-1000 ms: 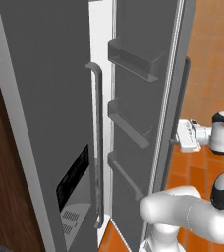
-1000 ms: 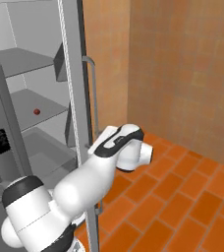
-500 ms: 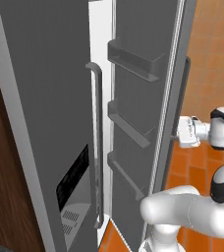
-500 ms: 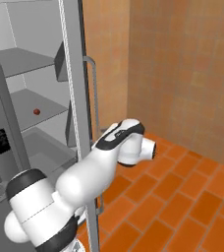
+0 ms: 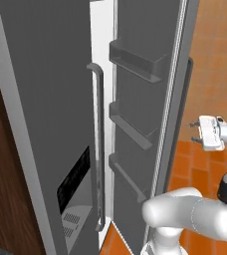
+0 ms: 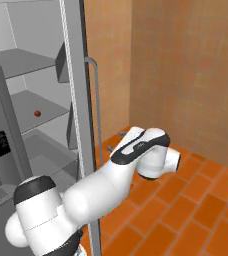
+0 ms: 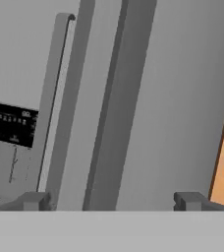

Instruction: Take the strawberry from the fridge and place it on top of the pancake, located on the dining counter.

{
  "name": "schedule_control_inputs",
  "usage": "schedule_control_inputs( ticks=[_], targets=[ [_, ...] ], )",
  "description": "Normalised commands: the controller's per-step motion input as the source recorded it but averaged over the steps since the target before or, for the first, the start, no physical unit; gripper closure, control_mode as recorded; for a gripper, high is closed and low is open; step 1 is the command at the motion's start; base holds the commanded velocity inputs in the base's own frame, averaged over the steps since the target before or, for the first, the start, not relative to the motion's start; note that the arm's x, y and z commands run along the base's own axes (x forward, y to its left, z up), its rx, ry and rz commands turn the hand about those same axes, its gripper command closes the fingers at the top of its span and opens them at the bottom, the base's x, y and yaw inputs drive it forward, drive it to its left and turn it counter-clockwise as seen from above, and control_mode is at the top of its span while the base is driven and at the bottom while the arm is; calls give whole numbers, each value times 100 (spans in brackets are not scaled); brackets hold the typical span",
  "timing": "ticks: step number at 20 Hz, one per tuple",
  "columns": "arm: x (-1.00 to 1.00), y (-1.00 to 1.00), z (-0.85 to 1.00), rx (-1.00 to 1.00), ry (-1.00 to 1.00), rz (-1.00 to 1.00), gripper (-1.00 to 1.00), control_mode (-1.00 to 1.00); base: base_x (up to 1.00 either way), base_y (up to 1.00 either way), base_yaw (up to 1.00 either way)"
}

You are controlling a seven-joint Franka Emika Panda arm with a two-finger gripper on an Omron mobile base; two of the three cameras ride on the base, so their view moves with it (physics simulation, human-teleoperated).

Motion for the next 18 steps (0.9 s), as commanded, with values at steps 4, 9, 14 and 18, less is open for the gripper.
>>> schedule_control_inputs(
  ticks=[4,9,14,18],
  targets=[
    [-98,-8,69,-15,-26,-16,-100,-100,0,0,0],
    [-97,0,71,-22,-23,-17,-100,-100,0,0,0],
    [-51,31,27,-34,-7,-22,-100,-100,0,0,0],
    [-16,65,4,-43,-1,-28,-100,-100,0,0,0]
  ],
)
